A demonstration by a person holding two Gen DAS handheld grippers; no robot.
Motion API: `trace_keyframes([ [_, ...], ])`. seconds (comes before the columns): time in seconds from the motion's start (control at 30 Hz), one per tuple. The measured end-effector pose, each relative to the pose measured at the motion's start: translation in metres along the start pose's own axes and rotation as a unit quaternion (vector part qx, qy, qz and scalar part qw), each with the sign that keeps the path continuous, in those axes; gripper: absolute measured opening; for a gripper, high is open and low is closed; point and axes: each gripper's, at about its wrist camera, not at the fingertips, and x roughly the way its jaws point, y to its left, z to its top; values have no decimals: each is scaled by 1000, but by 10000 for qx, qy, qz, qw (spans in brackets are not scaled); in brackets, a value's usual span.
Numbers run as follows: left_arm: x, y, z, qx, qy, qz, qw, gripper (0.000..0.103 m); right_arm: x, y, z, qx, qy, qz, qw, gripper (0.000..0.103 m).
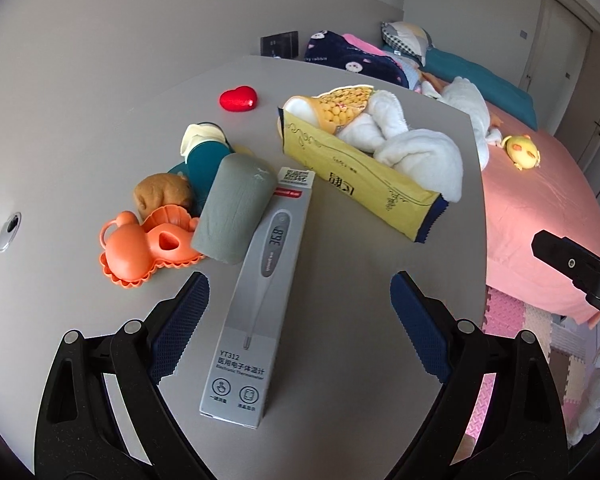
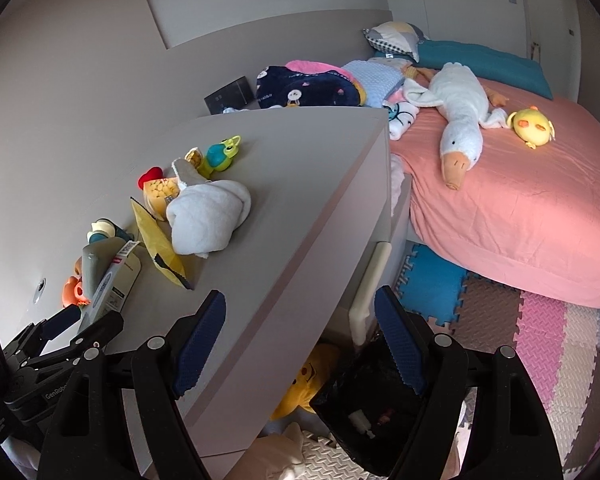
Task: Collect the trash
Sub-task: 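Grasp the white thermometer box on the desk with the left gripper, then grasp the yellow snack packet with the right gripper while the left gripper holds the box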
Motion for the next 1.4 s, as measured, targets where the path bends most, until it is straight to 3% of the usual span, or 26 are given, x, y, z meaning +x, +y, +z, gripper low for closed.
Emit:
trace_keyframes([
  [0.1,7,10,0,-118,118,-15,9999,83,3,14,3,-133,6,140,9998,77],
  [0.23,14,14,-1,-124,256,-27,9996,61,6,31,8,-254,20,335,9991,77],
  [0.37,17,13,1,-55,225,44,9997,53,8,45,10,-390,-1,398,9984,77],
  [0.43,18,10,1,54,204,60,9998,37,8,49,10,-430,-5,408,9982,77],
  [0.5,18,7,1,185,185,19,9997,29,8,53,10,-456,-2,416,9981,77],
  [0.7,-5,3,4,304,-164,-238,9991,28,4,57,10,-498,-17,440,9978,77],
  [1.03,-30,29,20,101,-469,-12,9988,28,8,74,19,-703,-78,459,9964,77],
  [1.4,-48,65,38,-137,-767,68,9969,28,40,119,32,-1227,60,603,9906,77],
])
